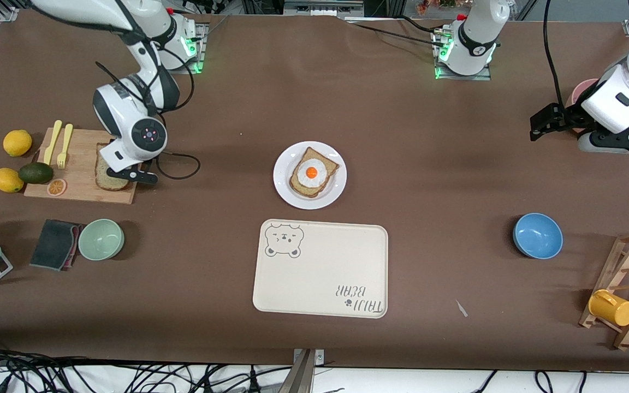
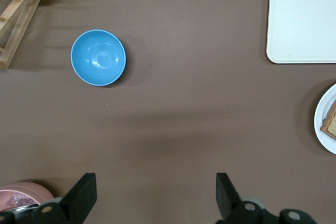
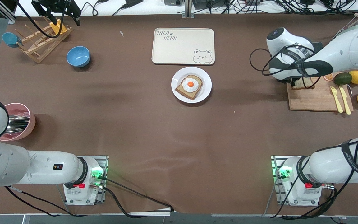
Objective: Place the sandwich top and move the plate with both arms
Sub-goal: 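Carry the bread slice with the right gripper onto the egg toast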
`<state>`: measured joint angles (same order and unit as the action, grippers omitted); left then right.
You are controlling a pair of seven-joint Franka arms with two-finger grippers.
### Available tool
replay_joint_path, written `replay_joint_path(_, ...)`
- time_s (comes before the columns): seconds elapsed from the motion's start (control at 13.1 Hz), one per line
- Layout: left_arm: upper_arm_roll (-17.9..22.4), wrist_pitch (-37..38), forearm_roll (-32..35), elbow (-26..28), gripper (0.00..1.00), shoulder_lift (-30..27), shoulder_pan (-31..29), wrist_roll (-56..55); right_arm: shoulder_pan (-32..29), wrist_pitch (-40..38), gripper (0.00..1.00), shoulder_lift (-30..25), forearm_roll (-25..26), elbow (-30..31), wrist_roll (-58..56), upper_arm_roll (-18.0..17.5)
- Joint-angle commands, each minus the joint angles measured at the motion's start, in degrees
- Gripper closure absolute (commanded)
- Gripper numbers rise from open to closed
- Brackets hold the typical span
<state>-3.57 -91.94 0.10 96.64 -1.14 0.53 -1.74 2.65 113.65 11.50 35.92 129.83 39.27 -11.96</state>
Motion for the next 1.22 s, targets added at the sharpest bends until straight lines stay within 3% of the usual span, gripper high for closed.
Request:
replay_joint_path(0.0,0.0,0.9,-0.7,-0.7,0.0,-0.1,-0.2,-0.1,4.5,-4.3,1.0,-3.8,-0.7,-3.1,-1.9,-0.2)
replay_joint_path(0.31,0.0,0.9,-0.7,-0.7,0.0,-0.1,-0.2,-0.1,15.3,-17.5,1.0,2.9,-14.4,-23.9,3.8,-0.2)
replay_joint_path(0.46,0.0,0.9,-0.7,-0.7,0.0,-0.1,-0.2,-0.1,20.1,-23.4,1.0,10.4,-19.5,-36.2,10.4,-0.1)
replay_joint_path(0.61,0.0,0.9,-0.7,-0.7,0.0,-0.1,-0.2,-0.1,23.2,-24.8,1.0,19.0,-27.8,-49.4,19.7,0.6)
replay_joint_path(0.84,0.0,0.9,-0.7,-0.7,0.0,-0.1,-0.2,-0.1,27.3,-23.2,1.0,31.0,-35.1,-68.6,30.2,1.7)
replay_joint_path(0.92,0.0,0.9,-0.7,-0.7,0.0,-0.1,-0.2,-0.1,28.5,-21.1,1.0,33.6,-35.9,-72.1,33.5,1.6)
replay_joint_path(1.15,0.0,0.9,-0.7,-0.7,0.0,-0.1,-0.2,-0.1,30.3,-10.6,1.0,37.5,-38.2,-73.2,41.3,1.0)
